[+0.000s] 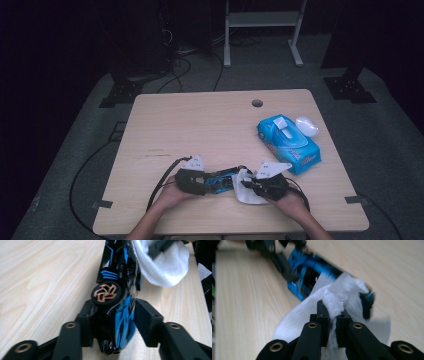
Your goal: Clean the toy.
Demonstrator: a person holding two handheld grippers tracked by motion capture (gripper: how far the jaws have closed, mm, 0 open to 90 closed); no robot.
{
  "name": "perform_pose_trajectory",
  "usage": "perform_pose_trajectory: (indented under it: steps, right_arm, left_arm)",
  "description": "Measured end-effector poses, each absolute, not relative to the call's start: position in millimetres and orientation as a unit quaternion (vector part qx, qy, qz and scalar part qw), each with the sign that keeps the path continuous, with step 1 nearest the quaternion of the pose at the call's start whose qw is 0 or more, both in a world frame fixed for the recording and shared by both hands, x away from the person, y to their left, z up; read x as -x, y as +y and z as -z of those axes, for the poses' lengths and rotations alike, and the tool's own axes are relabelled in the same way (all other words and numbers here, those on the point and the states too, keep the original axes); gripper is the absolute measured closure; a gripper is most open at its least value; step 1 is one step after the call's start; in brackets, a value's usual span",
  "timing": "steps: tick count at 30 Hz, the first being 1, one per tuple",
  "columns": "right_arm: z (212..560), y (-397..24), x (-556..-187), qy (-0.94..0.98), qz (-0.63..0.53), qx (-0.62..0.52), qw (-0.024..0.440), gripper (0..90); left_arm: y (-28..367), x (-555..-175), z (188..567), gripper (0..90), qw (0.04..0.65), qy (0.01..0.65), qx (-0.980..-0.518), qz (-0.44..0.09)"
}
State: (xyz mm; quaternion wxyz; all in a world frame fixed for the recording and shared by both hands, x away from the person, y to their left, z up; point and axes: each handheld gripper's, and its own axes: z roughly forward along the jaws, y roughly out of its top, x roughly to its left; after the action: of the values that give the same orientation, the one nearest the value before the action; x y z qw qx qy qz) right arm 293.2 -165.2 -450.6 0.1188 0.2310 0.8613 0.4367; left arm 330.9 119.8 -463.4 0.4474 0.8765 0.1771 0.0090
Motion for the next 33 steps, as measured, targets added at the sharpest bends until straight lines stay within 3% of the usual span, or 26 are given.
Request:
perform_pose_trajectory:
  steps: [8, 14, 24, 33]
  right_arm:
    - [422.4, -175.0, -296.0, 0.828, -0.481, -0.25, 0.141, 84.5]
    - [415.5, -148.9, -302.8, 0.837, -0.471, -0.238, 0.148, 84.4]
    - [423.6, -91.7, -314.0, 0.859, -0.449, -0.213, 0.126, 84.1]
    - [427.1, -102.8, -318.0, 0.853, -0.449, -0.233, 0.13, 83.9]
  left_arm:
    - [115.7, -319.9, 458.2, 61.9, 0.446, 0.132, -0.884, -0.056]
    - [115.2, -318.3, 459.0, 67.0, 0.443, 0.136, -0.881, -0.095]
    - [121.8, -321.2, 462.4, 67.0, 0.461, 0.143, -0.872, -0.077]
    - [122.6, -322.5, 462.9, 66.3, 0.464, 0.145, -0.871, -0.07]
